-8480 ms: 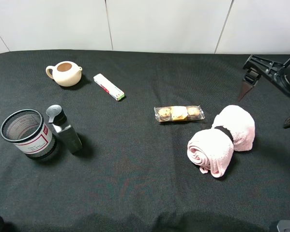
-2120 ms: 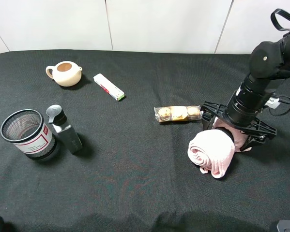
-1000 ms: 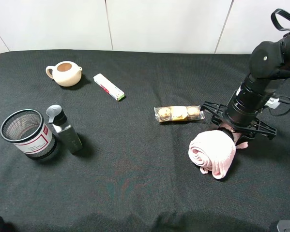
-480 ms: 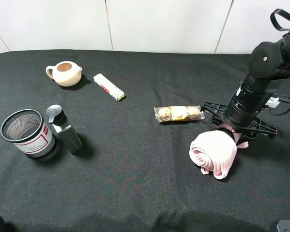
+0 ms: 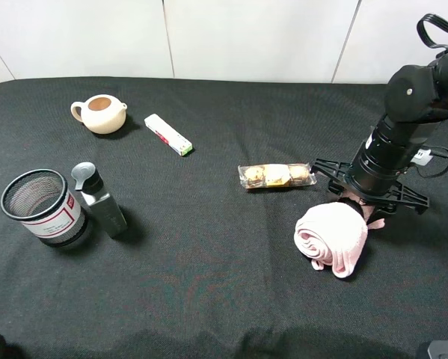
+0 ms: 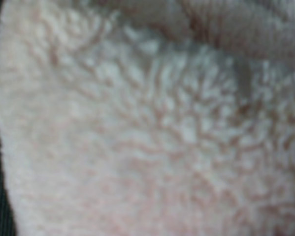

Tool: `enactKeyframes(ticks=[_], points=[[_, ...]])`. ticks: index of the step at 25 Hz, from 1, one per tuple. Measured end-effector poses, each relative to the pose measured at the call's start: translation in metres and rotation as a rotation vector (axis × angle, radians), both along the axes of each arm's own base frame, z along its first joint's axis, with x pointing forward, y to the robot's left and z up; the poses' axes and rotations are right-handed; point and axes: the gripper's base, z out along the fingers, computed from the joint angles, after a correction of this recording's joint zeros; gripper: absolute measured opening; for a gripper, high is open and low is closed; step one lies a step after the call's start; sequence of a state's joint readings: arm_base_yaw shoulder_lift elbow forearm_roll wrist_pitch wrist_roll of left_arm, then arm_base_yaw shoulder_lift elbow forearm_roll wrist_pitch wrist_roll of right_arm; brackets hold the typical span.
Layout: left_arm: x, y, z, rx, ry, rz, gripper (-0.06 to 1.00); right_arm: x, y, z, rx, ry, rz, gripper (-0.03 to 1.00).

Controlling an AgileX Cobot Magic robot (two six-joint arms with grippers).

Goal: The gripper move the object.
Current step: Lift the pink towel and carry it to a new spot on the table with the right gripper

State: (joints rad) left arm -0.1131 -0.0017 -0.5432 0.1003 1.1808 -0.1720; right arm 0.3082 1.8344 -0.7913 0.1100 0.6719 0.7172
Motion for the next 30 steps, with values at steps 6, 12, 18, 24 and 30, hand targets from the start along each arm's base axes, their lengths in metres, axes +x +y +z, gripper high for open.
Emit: enactKeyframes(ticks=[6,12,18,24,30], points=[[0.000,0.000,0.000,0.000,0.000,0.000,0.83,0.000,0.000,0.000,0.001,-0.002,0.026,0.40],[0.000,0.000,0.000,0.000,0.000,0.000,0.83,0.000,0.000,0.001,0.005,-0.009,0.090,0.40],[0.000,0.000,0.000,0.000,0.000,0.000,0.83,0.002,-0.001,0.013,0.004,-0.056,0.194,0.39],[0.000,0.000,0.000,0.000,0.000,0.000,0.83,0.011,0.001,0.045,0.001,-0.078,0.302,0.39],[0.000,0.000,0.000,0.000,0.000,0.000,0.83,0.022,0.003,0.079,-0.004,-0.103,0.436,0.39]])
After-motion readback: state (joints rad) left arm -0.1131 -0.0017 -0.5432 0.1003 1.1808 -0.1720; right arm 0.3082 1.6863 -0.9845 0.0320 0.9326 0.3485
